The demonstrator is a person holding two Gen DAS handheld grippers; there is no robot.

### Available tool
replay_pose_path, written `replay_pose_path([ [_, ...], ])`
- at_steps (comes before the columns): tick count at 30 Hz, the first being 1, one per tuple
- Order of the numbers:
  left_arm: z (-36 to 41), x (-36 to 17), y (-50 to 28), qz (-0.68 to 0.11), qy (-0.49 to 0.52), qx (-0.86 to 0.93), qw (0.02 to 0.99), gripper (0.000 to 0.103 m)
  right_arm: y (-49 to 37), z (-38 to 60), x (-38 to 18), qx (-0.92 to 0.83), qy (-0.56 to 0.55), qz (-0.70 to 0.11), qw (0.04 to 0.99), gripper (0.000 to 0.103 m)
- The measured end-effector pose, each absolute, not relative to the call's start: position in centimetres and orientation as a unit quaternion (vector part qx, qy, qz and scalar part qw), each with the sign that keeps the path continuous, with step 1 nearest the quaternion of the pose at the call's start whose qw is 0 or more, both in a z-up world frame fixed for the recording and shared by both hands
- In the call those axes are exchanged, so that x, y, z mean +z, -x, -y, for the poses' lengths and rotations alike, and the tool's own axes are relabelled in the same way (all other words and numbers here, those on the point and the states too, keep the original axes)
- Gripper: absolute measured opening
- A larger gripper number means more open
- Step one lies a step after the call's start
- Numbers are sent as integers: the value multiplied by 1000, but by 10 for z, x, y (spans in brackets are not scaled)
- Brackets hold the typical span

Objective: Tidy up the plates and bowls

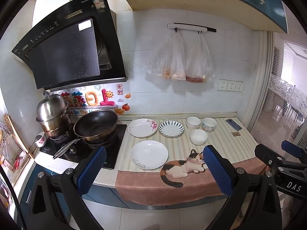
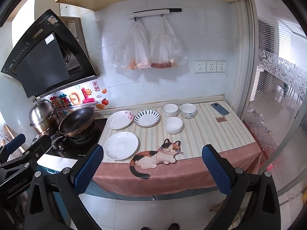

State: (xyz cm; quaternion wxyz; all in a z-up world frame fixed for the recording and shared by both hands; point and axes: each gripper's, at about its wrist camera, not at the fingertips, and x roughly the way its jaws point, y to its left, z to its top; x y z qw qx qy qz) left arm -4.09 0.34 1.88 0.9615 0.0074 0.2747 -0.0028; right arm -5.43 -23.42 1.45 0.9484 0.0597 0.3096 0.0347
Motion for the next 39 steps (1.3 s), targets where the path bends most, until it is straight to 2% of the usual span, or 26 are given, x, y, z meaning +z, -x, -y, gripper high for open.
replay_pose_path([
  [9, -18, 11, 34, -267, -7, -9, 964, 103, 47, 230, 0, 49, -88, -314, 944, 103],
  [16, -56, -31, -16, -282, -15, 15, 959, 103, -2, 205, -55, 81, -107, -377, 916, 103],
  [24, -91, -111, -111, -367, 7, 11, 930, 103, -115, 184, -170, 112, -156, -484, 854, 103],
  [28, -92, -175, -183, -470, -15, -32, 882, 103, -192, 180, -241, 121, -182, -533, 817, 103],
  [31, -109, -222, -228, -502, 41, -33, 863, 103, -250, 173, -287, 142, -193, -565, 789, 102],
  [36, -125, -271, -286, -532, 84, 9, 843, 102, -333, 151, -346, 169, -157, -607, 760, 100],
  [38, -132, -293, -311, -550, 96, 18, 829, 99, -359, 142, -367, 172, -144, -623, 749, 97],
  [39, -134, -304, -322, -562, 99, 24, 821, 94, -370, 137, -376, 178, -144, -631, 741, 95],
])
